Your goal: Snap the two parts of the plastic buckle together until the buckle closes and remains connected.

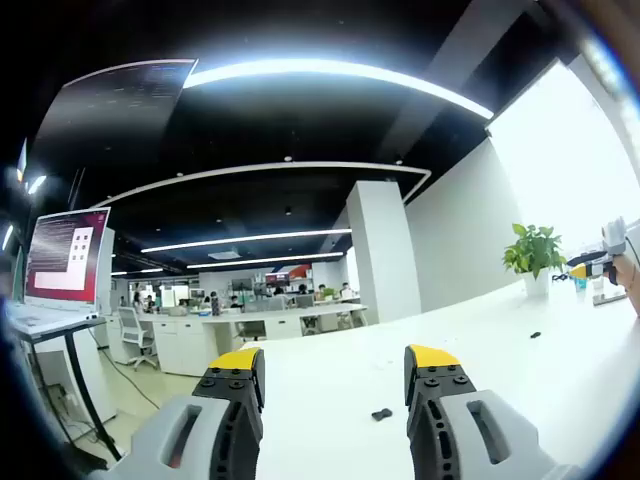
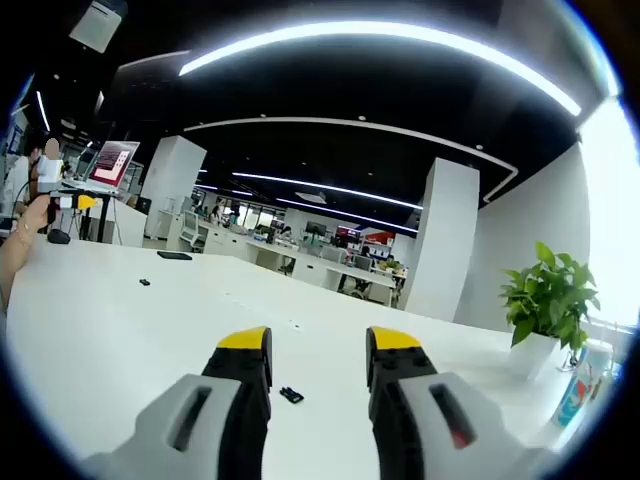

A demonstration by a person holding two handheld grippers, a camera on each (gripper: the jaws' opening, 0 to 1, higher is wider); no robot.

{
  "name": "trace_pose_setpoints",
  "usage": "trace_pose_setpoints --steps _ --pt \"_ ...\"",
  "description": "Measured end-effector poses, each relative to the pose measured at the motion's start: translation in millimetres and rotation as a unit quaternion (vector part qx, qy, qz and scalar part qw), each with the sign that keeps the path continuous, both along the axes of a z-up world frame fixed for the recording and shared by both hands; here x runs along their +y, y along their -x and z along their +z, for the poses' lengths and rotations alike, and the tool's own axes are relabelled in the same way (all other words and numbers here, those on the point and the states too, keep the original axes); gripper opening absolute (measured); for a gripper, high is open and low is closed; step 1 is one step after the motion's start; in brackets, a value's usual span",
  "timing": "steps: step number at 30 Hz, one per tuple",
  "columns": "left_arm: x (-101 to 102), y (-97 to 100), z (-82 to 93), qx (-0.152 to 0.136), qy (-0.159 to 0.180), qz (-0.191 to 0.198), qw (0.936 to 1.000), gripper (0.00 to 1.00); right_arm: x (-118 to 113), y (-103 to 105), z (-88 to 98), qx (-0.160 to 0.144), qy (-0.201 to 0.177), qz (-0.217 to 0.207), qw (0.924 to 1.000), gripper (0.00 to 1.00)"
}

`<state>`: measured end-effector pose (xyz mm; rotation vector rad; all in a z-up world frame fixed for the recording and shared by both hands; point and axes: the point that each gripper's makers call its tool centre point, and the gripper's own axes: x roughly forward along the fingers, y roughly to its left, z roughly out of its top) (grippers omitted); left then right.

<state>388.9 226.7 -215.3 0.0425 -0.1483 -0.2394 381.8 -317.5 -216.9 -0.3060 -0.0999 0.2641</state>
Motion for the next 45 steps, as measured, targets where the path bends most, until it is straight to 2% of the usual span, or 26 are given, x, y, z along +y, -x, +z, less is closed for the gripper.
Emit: trace_pose_setpoints --steps 27,30,45 --pt "5.0 0.6 1.2 -0.001 -0.008 0.003 1.0 0.56 3.1 4.4 8.3 -0.019 -0.008 -0.001 0.9998 0.36" --pt "3.9 1.3 2.5 -0.003 -0.001 -0.004 1.0 0.56 5.6 5.3 9.6 -0.022 -0.011 0.004 0.9997 0.36" --pt "1.7 0.0 -1.3 0.004 0.001 -0.01 0.9999 0.56 8.8 4.4 5.5 -0.017 -0.004 0.001 0.9998 0.36"
